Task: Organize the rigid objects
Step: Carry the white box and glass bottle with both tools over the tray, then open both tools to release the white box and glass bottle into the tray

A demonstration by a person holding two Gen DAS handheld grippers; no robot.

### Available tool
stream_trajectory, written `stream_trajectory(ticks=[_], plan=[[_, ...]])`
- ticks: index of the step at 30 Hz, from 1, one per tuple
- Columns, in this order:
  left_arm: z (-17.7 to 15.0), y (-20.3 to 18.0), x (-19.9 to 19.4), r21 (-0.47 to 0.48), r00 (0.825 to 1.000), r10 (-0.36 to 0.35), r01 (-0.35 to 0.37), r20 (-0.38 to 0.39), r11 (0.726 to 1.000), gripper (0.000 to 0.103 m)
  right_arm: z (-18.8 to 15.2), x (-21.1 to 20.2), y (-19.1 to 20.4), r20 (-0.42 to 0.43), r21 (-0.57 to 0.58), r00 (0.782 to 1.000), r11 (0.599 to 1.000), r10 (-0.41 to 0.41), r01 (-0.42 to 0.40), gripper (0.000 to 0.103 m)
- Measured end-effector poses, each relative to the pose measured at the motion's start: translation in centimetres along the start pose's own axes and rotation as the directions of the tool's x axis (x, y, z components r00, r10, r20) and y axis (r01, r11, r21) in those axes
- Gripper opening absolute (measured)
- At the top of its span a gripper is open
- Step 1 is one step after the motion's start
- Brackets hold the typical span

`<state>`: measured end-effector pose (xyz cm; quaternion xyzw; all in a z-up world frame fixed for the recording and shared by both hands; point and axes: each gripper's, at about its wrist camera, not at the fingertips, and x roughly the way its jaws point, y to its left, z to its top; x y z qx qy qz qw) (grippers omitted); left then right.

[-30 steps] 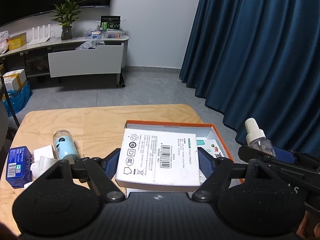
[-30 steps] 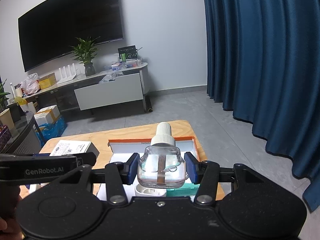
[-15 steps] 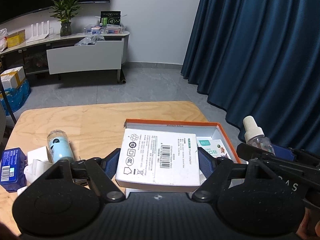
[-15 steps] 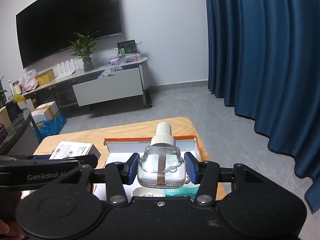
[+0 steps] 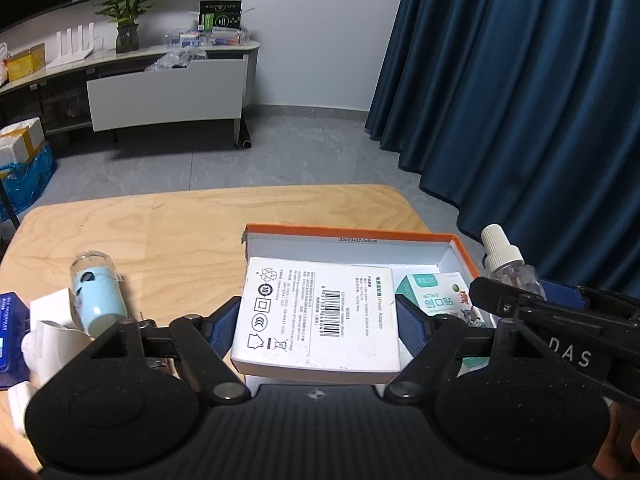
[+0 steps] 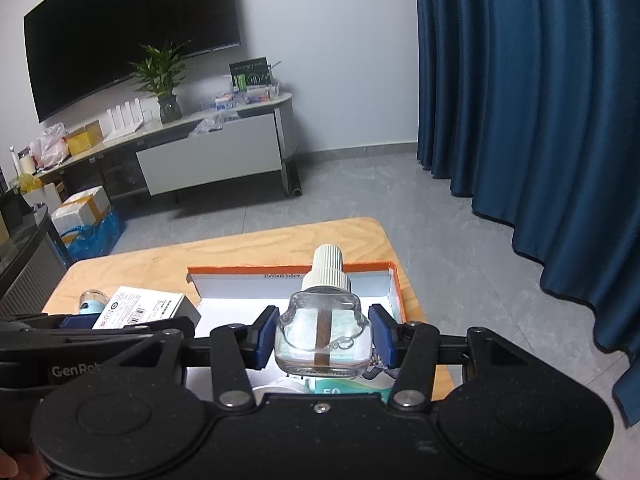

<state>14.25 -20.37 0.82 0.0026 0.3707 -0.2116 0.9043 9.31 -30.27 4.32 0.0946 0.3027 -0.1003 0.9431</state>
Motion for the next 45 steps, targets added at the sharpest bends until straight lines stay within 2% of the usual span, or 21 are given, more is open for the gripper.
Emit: stream_trajectory(ticks=[7, 16, 19, 22, 23, 25, 28, 33, 37, 42, 45], plan=[[0.3, 0.1, 1.0, 0.0, 1.0, -0.004, 0.004, -0.027, 1.0, 0.08, 0.5, 2.1, -0.6, -0.025, 0.018, 1.0, 1.0, 0.0, 0.0, 0.06], [0.8, -0.1, 2.7, -0.008, 0.999, -0.019, 0.019, -0.05, 1.0, 0.08, 1.4, 3.9, -1.9, -0.012, 0.069, 1.0, 0.998, 0.006, -0.005, 0.061], [0.9, -0.4, 3.4, -0.02, 0.998, -0.049, 0.048, -0.047, 0.999, 0.08, 1.4, 3.6, -2.5, 0.017, 0.091, 1.0, 0.996, 0.01, -0.012, 0.068], [1.0, -0.6, 4.3, -0.048, 0.991, -0.1, 0.096, -0.088, 0.994, 0.082, 1.4, 2.5, -2.9, 0.048, 0.111, 0.999, 0.994, -0.014, 0.008, 0.068], [0.9, -0.6, 4.2, -0.053, 0.99, -0.11, 0.105, -0.09, 0.993, 0.085, 1.4, 2.0, -3.1, 0.054, 0.113, 0.998, 0.994, -0.013, 0.007, 0.068], [0.8, -0.5, 3.8, -0.058, 0.991, -0.109, 0.105, -0.077, 0.993, 0.093, 1.4, 1.2, -3.1, 0.068, 0.111, 0.998, 0.994, -0.008, 0.001, 0.068], [0.8, 0.0, 3.1, -0.074, 0.991, -0.11, 0.105, -0.07, 0.992, 0.093, 1.3, 0.0, -2.8, 0.082, 0.096, 0.997, 0.995, -0.014, 0.006, 0.068], [0.9, 0.8, 1.0, -0.086, 0.996, -0.067, 0.061, -0.06, 0.994, 0.096, 0.9, -1.6, -1.6, 0.094, 0.074, 0.996, 0.997, -0.001, -0.006, 0.068], [0.6, 1.3, -0.6, -0.071, 0.997, -0.005, 0.0, -0.074, 0.998, 0.098, 0.3, -2.2, -0.6, 0.079, 0.056, 0.997, 0.998, 0.006, -0.01, 0.069], [-0.1, 2.3, -2.4, -0.053, 0.997, 0.048, -0.052, -0.064, 0.997, 0.099, -0.5, -2.6, 0.4, 0.054, 0.051, 0.998, 0.998, 0.019, -0.021, 0.077], [-0.5, 2.8, -3.3, -0.051, 0.995, 0.071, -0.075, -0.064, 0.996, 0.1, -0.8, -2.8, 1.3, 0.04, 0.044, 0.999, 0.998, 0.032, -0.034, 0.078]])
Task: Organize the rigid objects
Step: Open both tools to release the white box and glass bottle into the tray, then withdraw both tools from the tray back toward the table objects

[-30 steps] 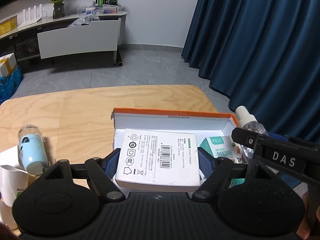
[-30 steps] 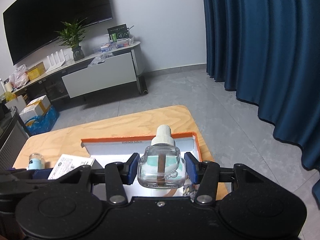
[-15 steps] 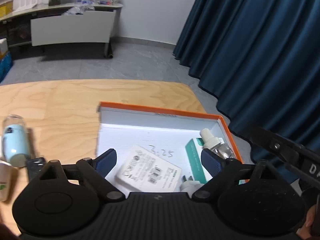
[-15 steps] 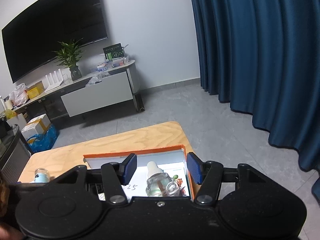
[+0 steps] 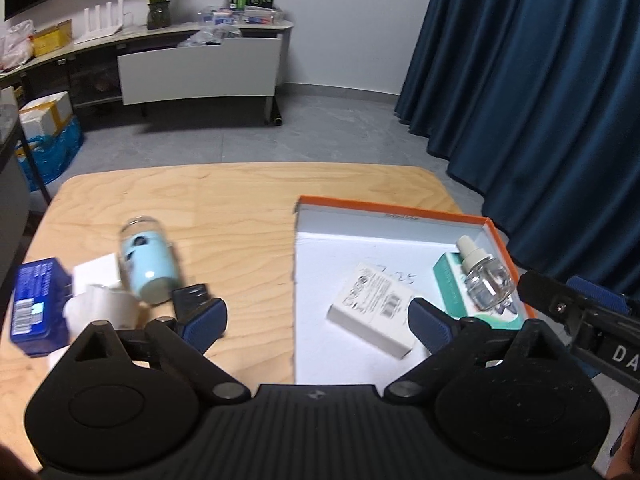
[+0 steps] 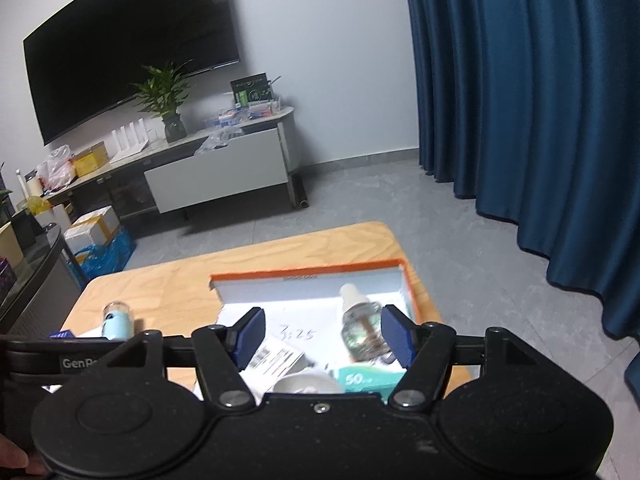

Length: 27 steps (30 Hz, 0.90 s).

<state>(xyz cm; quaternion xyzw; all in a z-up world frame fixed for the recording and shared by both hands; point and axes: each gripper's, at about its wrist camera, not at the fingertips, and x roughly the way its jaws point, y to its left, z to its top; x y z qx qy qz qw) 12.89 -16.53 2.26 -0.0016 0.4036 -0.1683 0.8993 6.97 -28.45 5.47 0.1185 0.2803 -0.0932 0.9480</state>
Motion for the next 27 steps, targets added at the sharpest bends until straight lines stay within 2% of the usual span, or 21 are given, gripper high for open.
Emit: stream_trajectory(ticks=[27], plan=[[-2.3, 7.4, -5.0, -0.094, 0.991, 0.13, -0.125, 0.044, 0.988, 0.1, -2.1, -0.3, 8.0, -0.07, -0.106, 0.989, 0.985, 0.131, -0.138, 0.078]])
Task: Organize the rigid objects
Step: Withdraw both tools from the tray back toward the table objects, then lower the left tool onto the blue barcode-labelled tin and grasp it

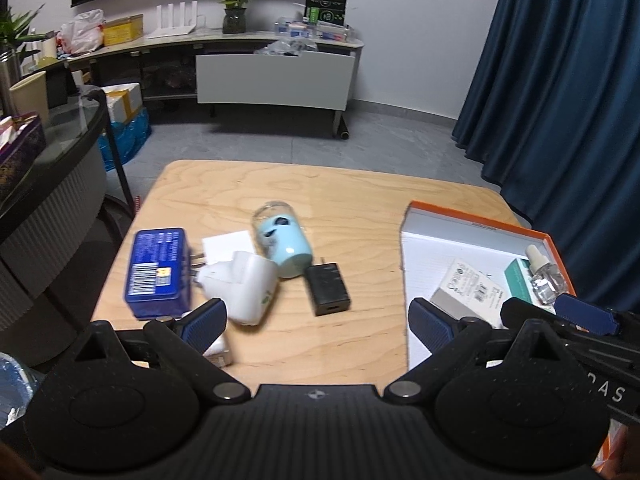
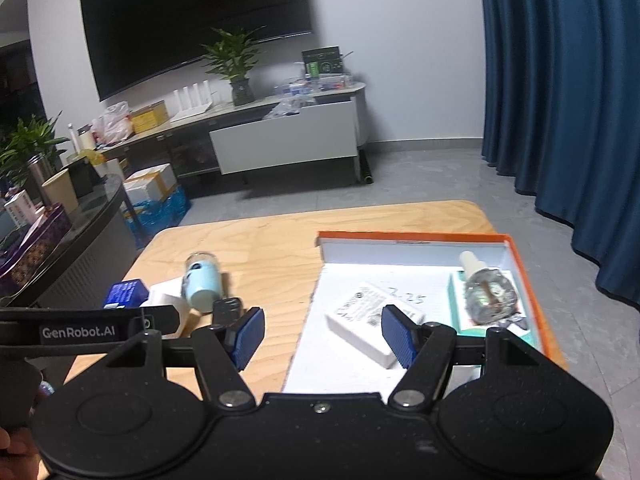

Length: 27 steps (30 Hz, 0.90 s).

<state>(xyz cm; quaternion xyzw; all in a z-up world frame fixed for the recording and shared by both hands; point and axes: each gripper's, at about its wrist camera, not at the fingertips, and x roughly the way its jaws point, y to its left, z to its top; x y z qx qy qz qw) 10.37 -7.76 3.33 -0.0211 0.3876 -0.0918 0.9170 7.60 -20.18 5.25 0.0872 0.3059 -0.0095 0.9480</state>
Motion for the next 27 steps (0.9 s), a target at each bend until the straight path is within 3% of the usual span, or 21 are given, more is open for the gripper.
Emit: stream_trajectory(ticks=[27], plan=[[-0.8, 6.8, -0.9, -0.089, 0.997, 0.075, -0.075, -0.006, 0.993, 0.1, -0.7, 2.4, 6.8, -0.065, -0.098, 0.992, 0.988, 0.112, -0.118, 0.078]])
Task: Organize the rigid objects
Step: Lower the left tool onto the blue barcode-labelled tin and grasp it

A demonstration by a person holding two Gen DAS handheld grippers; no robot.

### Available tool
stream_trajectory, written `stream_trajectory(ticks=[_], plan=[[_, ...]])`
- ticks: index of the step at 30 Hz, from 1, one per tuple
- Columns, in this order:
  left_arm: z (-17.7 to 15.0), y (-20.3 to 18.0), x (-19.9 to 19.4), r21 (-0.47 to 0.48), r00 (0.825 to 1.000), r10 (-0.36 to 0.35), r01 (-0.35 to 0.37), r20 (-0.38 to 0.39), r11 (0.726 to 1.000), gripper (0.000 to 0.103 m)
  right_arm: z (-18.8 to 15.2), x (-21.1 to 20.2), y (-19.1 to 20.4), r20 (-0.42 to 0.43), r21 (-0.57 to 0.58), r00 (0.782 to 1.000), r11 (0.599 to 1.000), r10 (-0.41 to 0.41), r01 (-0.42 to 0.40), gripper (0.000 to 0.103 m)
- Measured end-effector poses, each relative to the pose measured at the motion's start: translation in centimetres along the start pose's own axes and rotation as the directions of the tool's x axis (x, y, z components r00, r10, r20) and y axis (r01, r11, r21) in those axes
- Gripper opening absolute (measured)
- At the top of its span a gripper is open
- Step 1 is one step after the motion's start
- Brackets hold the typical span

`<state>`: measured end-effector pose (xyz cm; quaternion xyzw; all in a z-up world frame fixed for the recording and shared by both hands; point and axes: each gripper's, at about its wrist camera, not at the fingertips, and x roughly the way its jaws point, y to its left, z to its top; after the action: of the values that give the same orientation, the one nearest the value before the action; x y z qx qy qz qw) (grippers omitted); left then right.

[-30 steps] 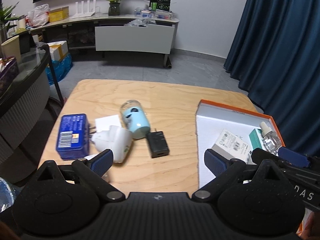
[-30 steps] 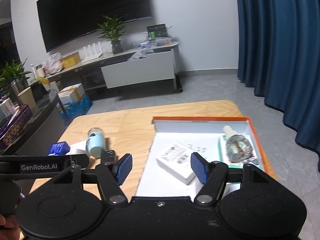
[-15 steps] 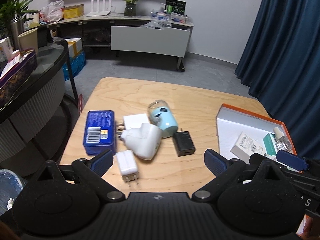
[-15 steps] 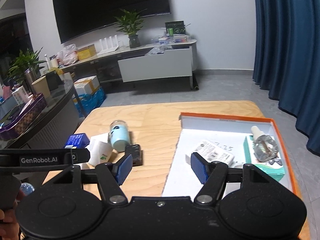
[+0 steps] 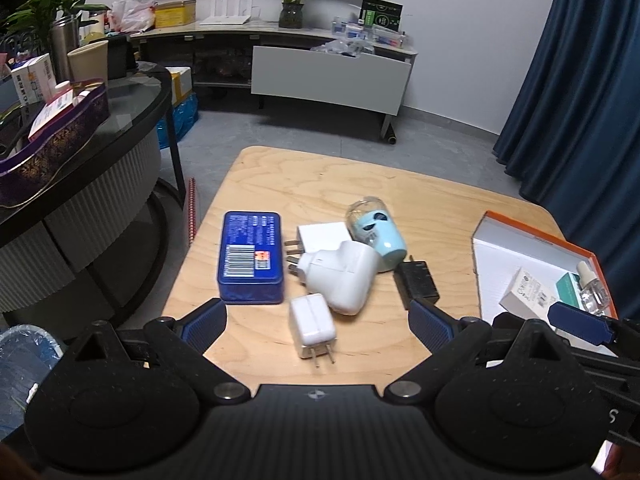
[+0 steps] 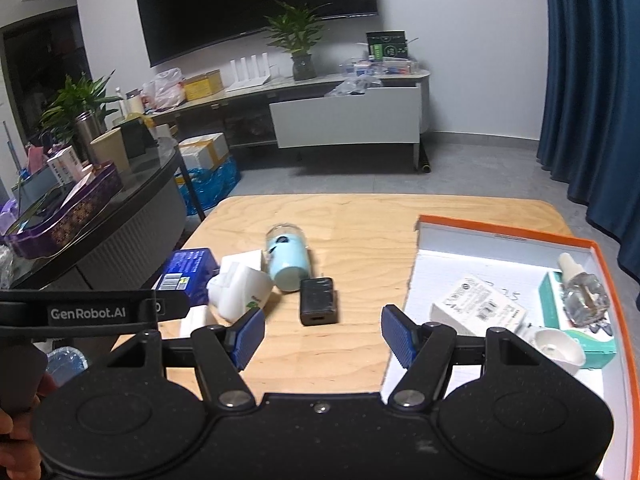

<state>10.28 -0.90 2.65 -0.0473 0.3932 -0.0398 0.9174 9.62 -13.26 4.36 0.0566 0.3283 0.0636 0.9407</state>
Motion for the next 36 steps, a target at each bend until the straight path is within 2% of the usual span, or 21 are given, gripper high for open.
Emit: stream_trajectory(ticks=[13, 22, 28, 36], plan=[[-0.1, 1.8, 0.6, -0.029, 1.0, 0.023, -0.023, -0.01, 0.999, 0.1, 0.1, 1.2, 1.4, -0.015, -0.017, 1.0, 1.0, 0.025, -0.025, 0.078], [-0.1, 3.8, 1.8, -0.061, 0.997, 0.062, -0.064, -0.034, 0.996, 0.1, -0.3, 2.0, 1.2, -0.032, -0.012, 0.999, 0.999, 0.034, -0.034, 0.078], [0.6, 5.2, 3.7, -0.084, 0.994, 0.098, -0.101, -0.044, 0.991, 0.101, -0.7, 2.5, 1.0, -0.042, -0.002, 0.998, 0.999, 0.043, -0.043, 0.078], [2.2, 5.7, 7.1, -0.069, 0.991, 0.128, -0.131, -0.046, 0.989, 0.102, -0.9, 2.9, 1.0, -0.049, -0.003, 0.997, 0.998, 0.057, -0.057, 0.078]])
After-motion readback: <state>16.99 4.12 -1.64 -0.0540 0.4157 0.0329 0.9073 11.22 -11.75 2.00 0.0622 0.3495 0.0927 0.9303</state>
